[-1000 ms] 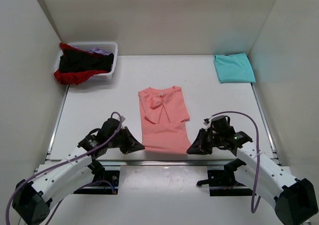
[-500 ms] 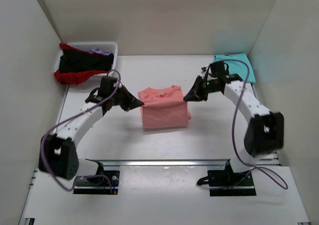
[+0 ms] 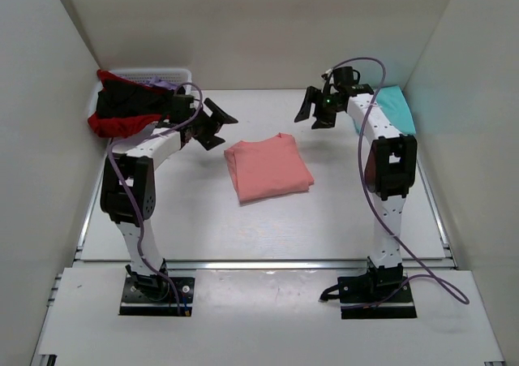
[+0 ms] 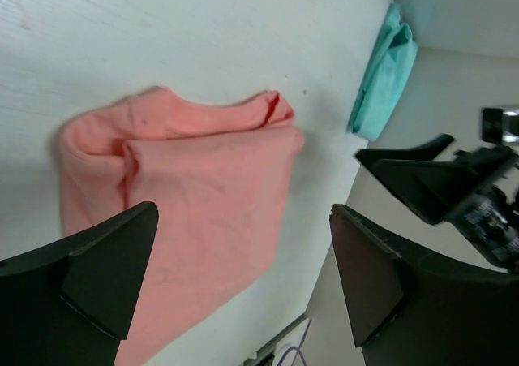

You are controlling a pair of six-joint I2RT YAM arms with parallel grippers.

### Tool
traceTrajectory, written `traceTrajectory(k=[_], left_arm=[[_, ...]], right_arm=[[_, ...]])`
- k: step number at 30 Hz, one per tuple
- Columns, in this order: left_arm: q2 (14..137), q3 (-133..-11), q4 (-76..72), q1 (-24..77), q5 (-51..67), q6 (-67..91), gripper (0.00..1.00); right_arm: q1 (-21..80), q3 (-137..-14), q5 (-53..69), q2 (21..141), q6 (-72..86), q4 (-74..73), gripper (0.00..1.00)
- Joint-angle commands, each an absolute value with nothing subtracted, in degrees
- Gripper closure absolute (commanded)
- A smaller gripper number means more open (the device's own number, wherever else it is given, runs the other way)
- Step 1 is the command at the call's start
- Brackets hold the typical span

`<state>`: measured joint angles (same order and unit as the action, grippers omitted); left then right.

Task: Fold and stack the t-shirts
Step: Fold the long partially folded tshirt into a neat square, then put the neatly folded tshirt into the corner of the board with the right arm

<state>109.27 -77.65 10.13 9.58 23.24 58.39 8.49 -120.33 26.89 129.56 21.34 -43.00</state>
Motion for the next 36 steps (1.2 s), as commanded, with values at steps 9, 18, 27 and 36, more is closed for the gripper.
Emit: traceTrajectory(k=[9,18,27,36], left_arm=[[110.29,-73.83,8.77,20.91,23.83,58.98,0.02],[111.01,-67.24,12.3,20.66,20.48,56.61,0.01],[112.41,-66.35,13.1,20.83,20.48,54.59,0.02],[108.99,-67.41,13.8,19.25,23.11,53.61,0.02]], right_arm=[[6.68,-97.65,25.05,122.34,12.57,-37.27,0.26],[13.08,-96.59,28.65,126.91,13.35,-36.48,0.23],[18.63,-97.82,34.54,131.04,15.29,-36.21,0.25],[18.63,-104.57,25.08,131.84,11.43,-42.18,1.0]])
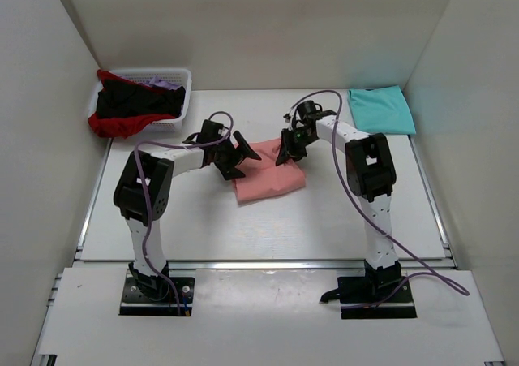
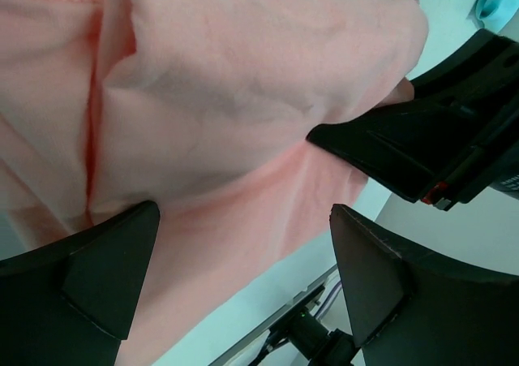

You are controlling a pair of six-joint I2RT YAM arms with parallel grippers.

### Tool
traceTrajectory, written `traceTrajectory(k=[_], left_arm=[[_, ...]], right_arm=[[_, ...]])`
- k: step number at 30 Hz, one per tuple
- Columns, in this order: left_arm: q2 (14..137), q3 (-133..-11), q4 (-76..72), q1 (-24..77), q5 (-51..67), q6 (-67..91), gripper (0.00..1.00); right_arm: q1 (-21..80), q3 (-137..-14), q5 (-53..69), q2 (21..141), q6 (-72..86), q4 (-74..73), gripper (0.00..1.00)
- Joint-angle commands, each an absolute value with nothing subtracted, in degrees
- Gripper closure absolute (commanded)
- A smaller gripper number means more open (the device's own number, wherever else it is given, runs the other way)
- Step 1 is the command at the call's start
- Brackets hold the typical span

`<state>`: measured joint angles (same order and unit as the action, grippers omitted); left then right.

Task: Fold and stack the t-shirts
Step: Put the neatly folded tshirt into the corner of the board with the right arm

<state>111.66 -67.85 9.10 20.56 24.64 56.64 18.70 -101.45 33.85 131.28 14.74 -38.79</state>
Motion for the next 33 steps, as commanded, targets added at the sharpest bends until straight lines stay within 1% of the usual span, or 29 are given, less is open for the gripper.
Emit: traceTrajectory(k=[1,4,7,11,14,16,17,20,23,29,33], left_arm=[[107.68,-68.8,14.32,18.9,23.64,53.27,0.01],[104.86,-71.45,16.34,17.32,24.87,52.12,0.01],[101.35,-72.86,18.46,15.91,24.79,50.72,0.02],[97.12,-70.59,19.34,14.86,24.08,49.04,0.01],[95.1,-66.99,18.46,14.16,24.34,48.96,0.01],[93.87,-65.05,17.06,14.76,25.31,48.87,0.01],[93.69,-64.08,16.96,14.59,24.96,48.52,0.01],[93.43,-62.67,16.61,14.85,24.78,47.29,0.02],[93.69,-62.32,16.88,14.41,25.66,45.36,0.01],[93.25,-61.96,16.7,12.83,26.28,43.95,0.01],[94.74,-62.49,17.41,13.09,26.28,42.63,0.02]], right_arm=[[18.02,-104.94,21.39,131.05,9.95,-43.41,1.0],[16.53,-109.24,13.21,128.59,5.11,-44.99,1.0],[13.46,-114.51,8.02,127.44,1.59,-45.7,1.0],[8.19,-120.75,4.93,127.88,-3.6,-46.14,1.0],[5.29,-125.94,4.4,129.1,-6.85,-43.87,1.0],[3.52,-131.45,5.61,131.3,-8.78,-42.63,1.0],[2.3,-133.05,5.97,132.79,-9.49,-42.02,1.0],[-1.3,-143.14,7.82,137.79,-10.55,-40.18,1.0],[-5.27,-149.75,9.92,142.29,-11.25,-40.17,1.0],[-10.98,-154.24,10.81,148.0,-12.39,-41.22,1.0],[-12.83,-155.65,11.6,147.58,-13.01,-41.74,1.0]])
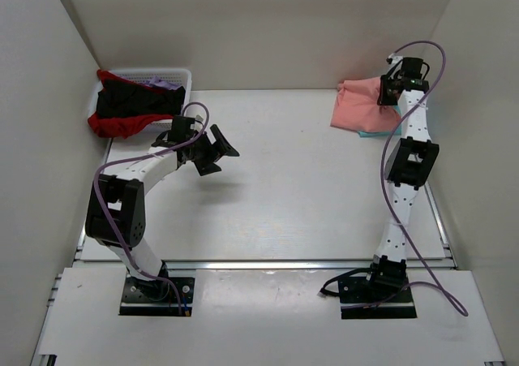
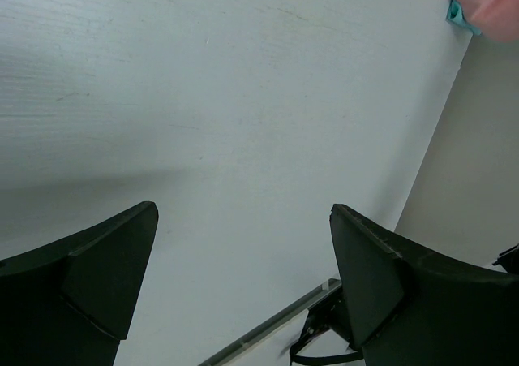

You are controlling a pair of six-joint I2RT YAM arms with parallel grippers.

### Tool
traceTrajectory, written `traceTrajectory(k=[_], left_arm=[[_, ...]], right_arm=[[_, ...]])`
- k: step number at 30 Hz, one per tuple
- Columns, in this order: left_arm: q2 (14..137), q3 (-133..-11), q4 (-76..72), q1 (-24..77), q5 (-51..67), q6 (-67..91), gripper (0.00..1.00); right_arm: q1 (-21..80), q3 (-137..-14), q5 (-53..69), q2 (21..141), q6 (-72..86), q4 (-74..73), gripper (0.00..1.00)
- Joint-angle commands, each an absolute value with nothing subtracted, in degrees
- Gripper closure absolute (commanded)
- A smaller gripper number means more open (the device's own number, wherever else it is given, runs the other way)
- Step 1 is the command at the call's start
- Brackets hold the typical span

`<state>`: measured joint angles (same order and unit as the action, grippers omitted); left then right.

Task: Fold and stack the t-shirts
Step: Put the neatly folded tshirt into the corner of the board with the right arm

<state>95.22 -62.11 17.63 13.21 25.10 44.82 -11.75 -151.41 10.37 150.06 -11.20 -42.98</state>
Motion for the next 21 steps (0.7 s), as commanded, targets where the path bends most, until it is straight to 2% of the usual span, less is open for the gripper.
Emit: traceTrajectory(k=[1,12,21], left_arm=[[95.09,-62.58,17.49,12.92,26.37,42.63,0.01],[95.8,-62.05,16.96,15.38,26.9,43.24,0.01],[94.83,-59.51,18.11,15.47,26.89,42.36,0.01]], right_arm=[[-13.27,-155.65,12.3,146.96,-13.18,-42.18,1.0],[-15.3,-148.9,18.98,136.33,-15.82,-42.63,1.0],[-16.08,-148.54,23.2,133.16,-16.17,-43.51,1.0]])
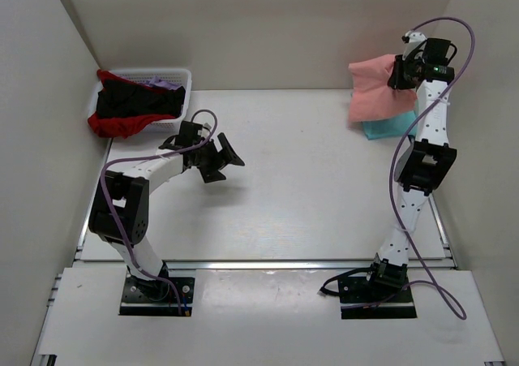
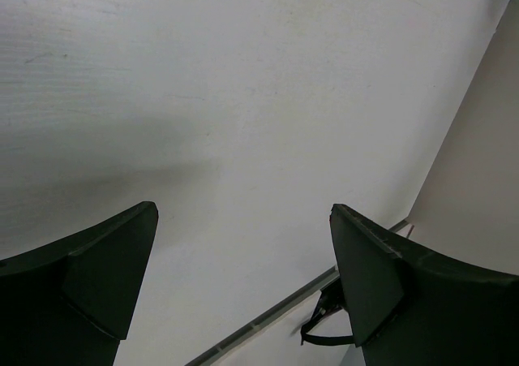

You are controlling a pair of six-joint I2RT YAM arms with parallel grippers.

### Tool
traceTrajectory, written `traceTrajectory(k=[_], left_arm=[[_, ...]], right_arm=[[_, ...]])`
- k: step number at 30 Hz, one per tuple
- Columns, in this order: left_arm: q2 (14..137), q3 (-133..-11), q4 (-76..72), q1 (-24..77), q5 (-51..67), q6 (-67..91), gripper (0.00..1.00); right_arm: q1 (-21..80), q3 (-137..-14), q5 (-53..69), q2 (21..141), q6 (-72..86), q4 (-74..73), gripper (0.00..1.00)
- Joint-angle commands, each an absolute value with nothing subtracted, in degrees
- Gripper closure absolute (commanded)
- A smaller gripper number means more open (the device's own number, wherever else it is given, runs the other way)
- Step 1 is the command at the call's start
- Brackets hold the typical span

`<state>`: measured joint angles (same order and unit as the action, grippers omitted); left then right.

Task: Fold and stack the t-shirts
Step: Put the neatly folded tshirt into the corner of the board with the right arm

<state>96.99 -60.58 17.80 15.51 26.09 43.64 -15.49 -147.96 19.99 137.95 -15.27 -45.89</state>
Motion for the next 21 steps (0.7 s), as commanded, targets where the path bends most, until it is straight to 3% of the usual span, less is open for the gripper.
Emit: traceTrajectory(k=[1,11,19,21], left_arm=[[94.49,-59.5,17.93,15.64,26.98,42.45,0.01],[96.33,-59.94,18.01,16.17,27.42,42.1,0.01],[97.47,-60.29,19.6,16.7,27.6,40.61,0.01],[97.56,-59.94,20.04,17.58,26.99,39.91,0.01]], right_arm=[[-15.82,-147.84,23.2,133.07,-16.35,-43.33,1.0],[-17.67,-144.75,22.59,134.29,-18.46,-44.74,1.0],[-18.63,-146.25,14.79,141.23,-21.17,-34.65,0.99],[-17.58,-146.42,10.5,142.73,-22.93,-32.62,0.85]])
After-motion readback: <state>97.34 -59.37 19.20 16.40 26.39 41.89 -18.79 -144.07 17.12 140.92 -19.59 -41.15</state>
